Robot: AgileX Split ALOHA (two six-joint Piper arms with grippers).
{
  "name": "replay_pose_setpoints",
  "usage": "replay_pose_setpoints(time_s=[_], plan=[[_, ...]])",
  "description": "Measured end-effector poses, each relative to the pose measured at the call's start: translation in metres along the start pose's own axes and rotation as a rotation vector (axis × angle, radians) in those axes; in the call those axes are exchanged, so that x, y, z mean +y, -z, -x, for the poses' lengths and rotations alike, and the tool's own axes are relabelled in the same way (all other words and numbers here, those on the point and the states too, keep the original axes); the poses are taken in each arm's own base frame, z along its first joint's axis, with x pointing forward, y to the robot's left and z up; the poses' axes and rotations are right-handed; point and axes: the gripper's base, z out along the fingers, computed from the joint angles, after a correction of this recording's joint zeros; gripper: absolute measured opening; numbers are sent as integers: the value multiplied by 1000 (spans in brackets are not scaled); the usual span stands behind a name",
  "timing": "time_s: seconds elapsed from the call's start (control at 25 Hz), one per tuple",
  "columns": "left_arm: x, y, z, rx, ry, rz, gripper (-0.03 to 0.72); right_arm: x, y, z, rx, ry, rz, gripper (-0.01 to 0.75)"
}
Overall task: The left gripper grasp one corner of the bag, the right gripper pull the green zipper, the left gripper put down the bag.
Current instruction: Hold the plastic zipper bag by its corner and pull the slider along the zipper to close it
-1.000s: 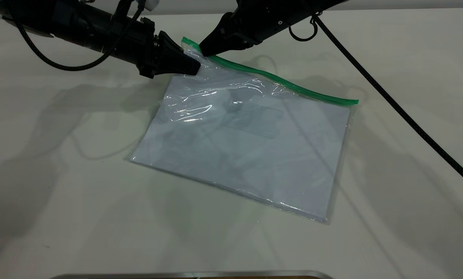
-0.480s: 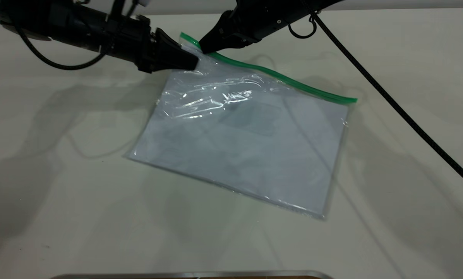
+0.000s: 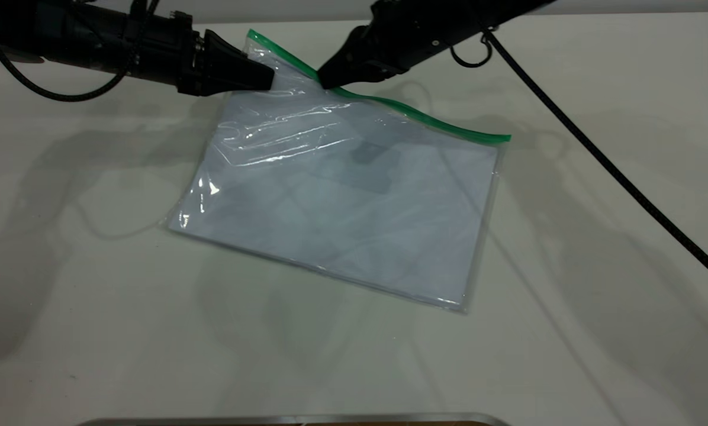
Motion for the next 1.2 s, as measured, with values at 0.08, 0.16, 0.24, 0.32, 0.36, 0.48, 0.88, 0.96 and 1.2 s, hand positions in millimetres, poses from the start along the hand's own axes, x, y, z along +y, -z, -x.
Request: replay_pose_setpoints(time_s=[0.08,0.16,0.24,0.32,0.36,0.48,0.88,0.96,1.2], plan=[[1,2,0,-12,6,6,51,-7,4,-3,1,-9,-12,36],[2,5,0,-21,10,8,51,-14,8,-6,3,-12,-26,36],[3,7,1,-33,15,10,51,-20,12,-8,6,-15,-38,36],[3,8,1,-38,17,11,51,-25,15,-10,8,-20,-48,36],[3,8,1,-41,18,10,51,-27,17,-10,7,-21,-51,36],[3,8,2,-47,20,12,51,-31,21,-11,4,-27,-59,36],[6,15,1,-69,29,19,51,-49,35,-19,43,3,-102,37],[7,17,1,-76,31,25,51,-53,38,-21,42,-2,-110,37],[7,17,2,-80,30,22,51,-61,46,-26,68,3,-127,39]])
